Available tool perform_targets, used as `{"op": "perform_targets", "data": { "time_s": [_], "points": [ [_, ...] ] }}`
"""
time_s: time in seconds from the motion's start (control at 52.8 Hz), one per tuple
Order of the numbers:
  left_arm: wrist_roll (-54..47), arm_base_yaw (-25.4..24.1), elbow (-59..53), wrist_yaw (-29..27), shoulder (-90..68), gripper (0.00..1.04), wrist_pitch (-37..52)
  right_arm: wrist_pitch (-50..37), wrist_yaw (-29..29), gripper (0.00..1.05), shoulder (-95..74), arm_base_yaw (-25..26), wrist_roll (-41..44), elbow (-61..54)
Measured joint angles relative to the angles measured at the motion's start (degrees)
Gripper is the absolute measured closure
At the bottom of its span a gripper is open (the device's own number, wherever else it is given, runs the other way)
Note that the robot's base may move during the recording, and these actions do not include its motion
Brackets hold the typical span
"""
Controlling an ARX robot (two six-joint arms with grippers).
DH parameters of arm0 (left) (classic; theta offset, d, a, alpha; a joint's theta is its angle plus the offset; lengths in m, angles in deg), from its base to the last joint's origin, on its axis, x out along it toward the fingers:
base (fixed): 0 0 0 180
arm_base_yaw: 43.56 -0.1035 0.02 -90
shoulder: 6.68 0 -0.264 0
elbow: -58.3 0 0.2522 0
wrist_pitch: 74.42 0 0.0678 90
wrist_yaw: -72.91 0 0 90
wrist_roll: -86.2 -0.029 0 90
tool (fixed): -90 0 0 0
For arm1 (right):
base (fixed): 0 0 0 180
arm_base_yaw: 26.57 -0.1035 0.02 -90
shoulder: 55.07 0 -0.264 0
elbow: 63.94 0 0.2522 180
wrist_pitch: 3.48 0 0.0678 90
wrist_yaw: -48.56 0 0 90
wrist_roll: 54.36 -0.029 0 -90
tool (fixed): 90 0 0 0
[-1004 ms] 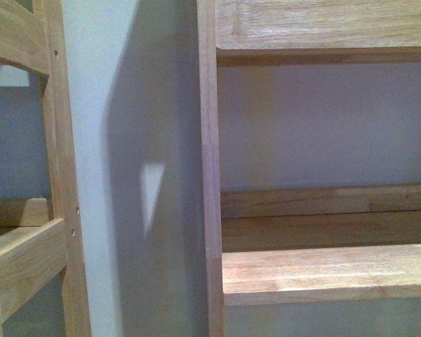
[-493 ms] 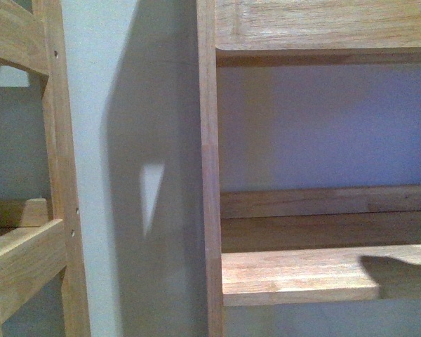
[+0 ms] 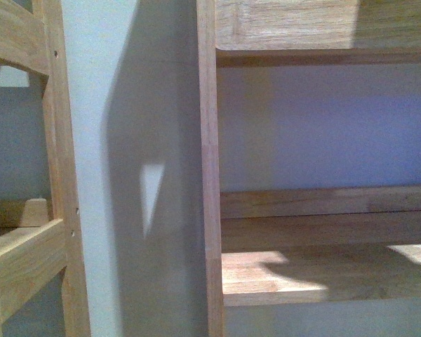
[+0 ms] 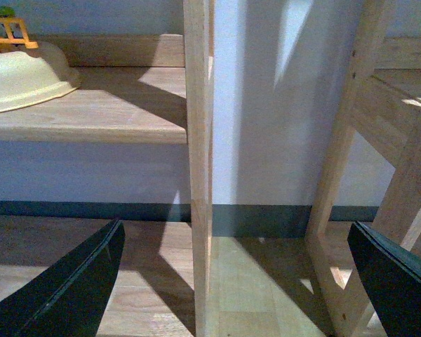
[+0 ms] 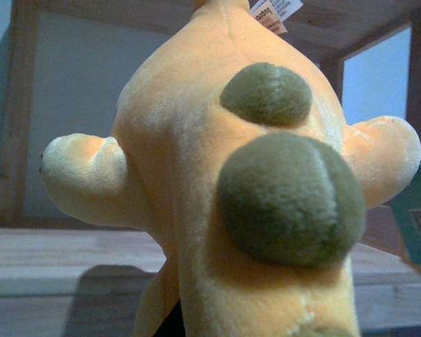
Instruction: Put away toys
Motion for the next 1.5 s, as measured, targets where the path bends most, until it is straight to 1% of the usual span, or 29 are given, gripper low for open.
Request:
{"op": "perform_targets", "data": {
  "time_s": [0.095, 0.189, 0.246, 0.36, 0.474, 0.568, 0.682, 0.872, 1.004, 1.099, 1.156, 1.175, 1.232, 1.27, 1.326, 1.364, 1.44, 1.497],
  "points": [
    [0.0, 0.0, 0.0, 0.0, 0.0, 0.06, 0.0, 3.1, 4.2, 0.98, -7.5, 2.8, -4.5, 7.6],
    [0.0, 0.0, 0.0, 0.0, 0.0, 0.06, 0.0, 6.9, 8.6, 0.98, -15.0, 5.1, -11.4, 16.0],
    [0.0, 0.0, 0.0, 0.0, 0.0, 0.06, 0.0, 8.2, 10.3, 0.98, -19.1, 5.7, -15.1, 20.5],
    [0.0, 0.0, 0.0, 0.0, 0.0, 0.06, 0.0, 10.3, 12.4, 0.98, -25.5, 5.8, -20.0, 27.5],
    [0.0, 0.0, 0.0, 0.0, 0.0, 0.06, 0.0, 11.6, 14.4, 0.98, -29.2, 5.8, -23.1, 31.3],
    [0.0, 0.0, 0.0, 0.0, 0.0, 0.06, 0.0, 13.7, 17.3, 0.98, -32.3, 5.8, -27.0, 34.6],
    [0.0, 0.0, 0.0, 0.0, 0.0, 0.06, 0.0, 15.7, 21.5, 0.98, -36.7, 5.8, -34.7, 38.6],
    [0.0, 0.0, 0.0, 0.0, 0.0, 0.06, 0.0, 16.2, 24.4, 0.98, -43.3, 6.2, -44.2, 43.1],
    [0.0, 0.0, 0.0, 0.0, 0.0, 0.06, 0.0, 16.6, 26.1, 0.98, -45.5, 6.4, -48.1, 45.0],
    [0.0, 0.0, 0.0, 0.0, 0.0, 0.06, 0.0, 17.6, 26.8, 0.97, -45.9, 6.3, -48.3, 45.5],
    [0.0, 0.0, 0.0, 0.0, 0.0, 0.06, 0.0, 17.6, 27.0, 0.84, -45.9, 6.3, -48.2, 45.5],
    [0.0, 0.0, 0.0, 0.0, 0.0, 0.06, 0.0, 17.6, 27.0, 0.83, -45.9, 6.3, -48.2, 45.5],
    [0.0, 0.0, 0.0, 0.0, 0.0, 0.06, 0.0, 17.5, 27.1, 0.74, -45.9, 6.3, -48.2, 45.5],
    [0.0, 0.0, 0.0, 0.0, 0.0, 0.06, 0.0, 17.5, 27.1, 0.70, -45.9, 6.3, -48.2, 45.5],
    [0.0, 0.0, 0.0, 0.0, 0.0, 0.06, 0.0, 17.5, 27.1, 0.61, -45.9, 6.3, -48.2, 45.4],
    [0.0, 0.0, 0.0, 0.0, 0.0, 0.06, 0.0, 17.5, 27.1, 0.58, -45.9, 6.3, -48.1, 45.4],
    [0.0, 0.0, 0.0, 0.0, 0.0, 0.06, 0.0, 17.7, 27.0, 0.42, -45.9, 6.5, -48.0, 45.3],
    [0.0, 0.0, 0.0, 0.0, 0.0, 0.06, 0.0, 17.9, 27.0, 0.32, -45.9, 6.7, -48.0, 45.3]
  ]
}}
